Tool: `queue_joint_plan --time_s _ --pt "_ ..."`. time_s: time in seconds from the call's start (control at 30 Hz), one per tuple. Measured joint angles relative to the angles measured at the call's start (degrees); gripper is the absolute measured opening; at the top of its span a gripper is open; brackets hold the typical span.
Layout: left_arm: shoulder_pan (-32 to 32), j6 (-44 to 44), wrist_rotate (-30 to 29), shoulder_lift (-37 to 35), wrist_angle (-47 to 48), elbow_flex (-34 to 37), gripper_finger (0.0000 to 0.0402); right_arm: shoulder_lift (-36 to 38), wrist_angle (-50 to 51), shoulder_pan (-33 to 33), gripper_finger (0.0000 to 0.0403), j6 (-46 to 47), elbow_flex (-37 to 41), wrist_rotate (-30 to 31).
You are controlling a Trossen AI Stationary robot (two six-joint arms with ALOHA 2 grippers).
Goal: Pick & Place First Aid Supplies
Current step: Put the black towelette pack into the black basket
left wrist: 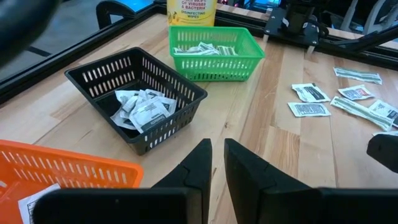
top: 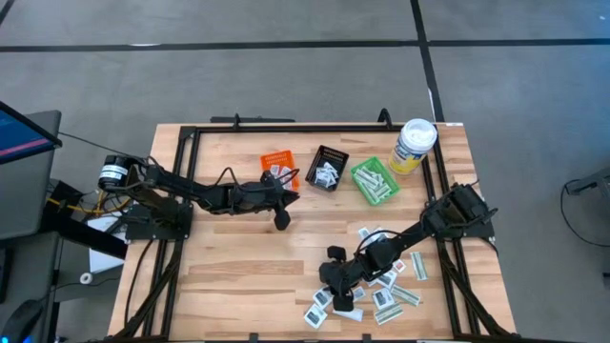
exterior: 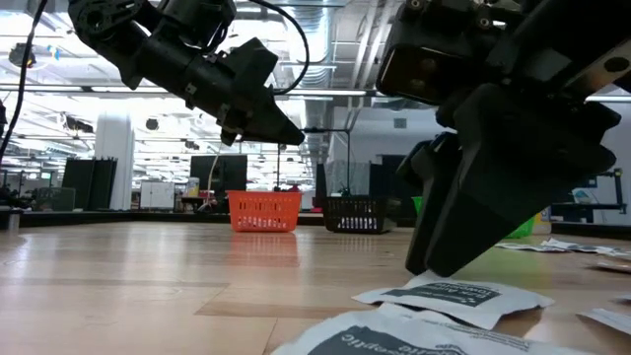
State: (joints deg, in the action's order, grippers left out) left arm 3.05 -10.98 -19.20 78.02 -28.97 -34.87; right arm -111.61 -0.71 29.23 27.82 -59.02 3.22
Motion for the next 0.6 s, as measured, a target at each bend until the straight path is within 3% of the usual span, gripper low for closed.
queue_joint_plan --time_s 0.17,0.43,0.6 --pt "0.0 0.01 0.0 0.0 0.02 0.0 0.0043 -0.07 0.15 -0.03 0.0098 -1.21 0.04 -0.16" --pt "0.0 0.0 0.0 0.0 0.02 0.0 0.0043 -0.13 0.7 -0.51 0.001 -1.21 0.13 -2.35" --pt "0.0 0.0 0.0 0.0 0.17 0.0 0.0043 -0.02 1.35 -0.7 0.0009 -1.42 0.13 -2.75"
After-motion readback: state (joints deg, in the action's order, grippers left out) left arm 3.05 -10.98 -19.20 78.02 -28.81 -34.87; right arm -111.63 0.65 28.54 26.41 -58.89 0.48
